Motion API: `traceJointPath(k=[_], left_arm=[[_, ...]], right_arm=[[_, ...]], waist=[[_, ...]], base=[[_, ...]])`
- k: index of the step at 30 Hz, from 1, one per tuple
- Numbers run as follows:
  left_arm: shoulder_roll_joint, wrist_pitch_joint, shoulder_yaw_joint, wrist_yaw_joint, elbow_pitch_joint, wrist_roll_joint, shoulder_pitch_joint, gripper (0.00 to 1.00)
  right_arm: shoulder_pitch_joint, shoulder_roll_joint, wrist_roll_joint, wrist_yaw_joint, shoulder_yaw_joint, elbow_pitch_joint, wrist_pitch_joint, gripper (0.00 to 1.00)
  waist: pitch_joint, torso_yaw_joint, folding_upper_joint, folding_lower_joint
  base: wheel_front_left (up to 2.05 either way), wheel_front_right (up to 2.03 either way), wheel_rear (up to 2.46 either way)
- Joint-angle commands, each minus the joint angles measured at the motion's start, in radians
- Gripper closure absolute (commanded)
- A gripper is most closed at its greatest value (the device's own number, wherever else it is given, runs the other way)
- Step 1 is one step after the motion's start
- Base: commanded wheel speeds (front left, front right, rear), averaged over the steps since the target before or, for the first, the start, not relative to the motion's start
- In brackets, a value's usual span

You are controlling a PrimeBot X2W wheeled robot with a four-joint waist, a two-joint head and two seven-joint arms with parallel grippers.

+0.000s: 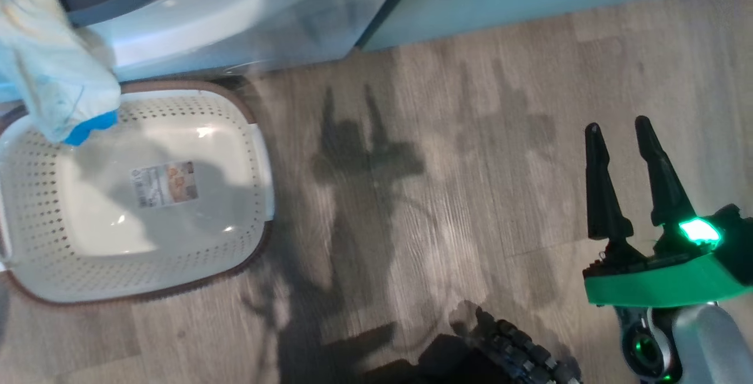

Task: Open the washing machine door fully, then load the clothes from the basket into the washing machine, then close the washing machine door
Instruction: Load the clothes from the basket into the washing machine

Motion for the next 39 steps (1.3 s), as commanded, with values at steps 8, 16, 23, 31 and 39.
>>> traceJointPath(k=[8,16,23,31,39], left_arm=[[0.101,-0.233,0.033,0.015,0.028,0.075,-0.168,1.0],[0.127,-0.427,-0.009,0.026,0.105,0.164,-0.225,1.0],[0.102,-0.364,-0.051,-0.021,0.246,0.145,-0.222,1.0],[0.078,-0.352,-0.087,-0.044,0.311,0.137,-0.239,0.0],[0.051,-0.372,-0.109,-0.049,0.319,0.13,-0.211,0.0]], right_arm=[[0.001,-0.01,0.028,0.004,0.031,-0.036,-0.005,0.0],[-0.003,-0.01,0.034,0.004,0.031,-0.044,-0.005,0.0],[-0.012,-0.01,0.036,0.004,0.033,-0.04,-0.005,0.0],[-0.022,-0.01,0.03,0.004,0.03,-0.032,-0.005,0.0],[-0.021,-0.01,0.017,0.004,0.014,-0.032,-0.005,0.0]], waist=[[0.028,-0.055,0.0,-0.0001],[0.05,-0.068,0.0,-0.0001],[0.055,-0.056,0.0,-0.0001],[0.048,-0.044,0.0,-0.0001],[0.021,-0.019,0.0,-0.0001]], base=[[0.0,0.0,0.0],[0.0,0.0,0.0],[0.0,0.0,0.0],[0.0,0.0,0.0],[0.0,0.0,0.0]])
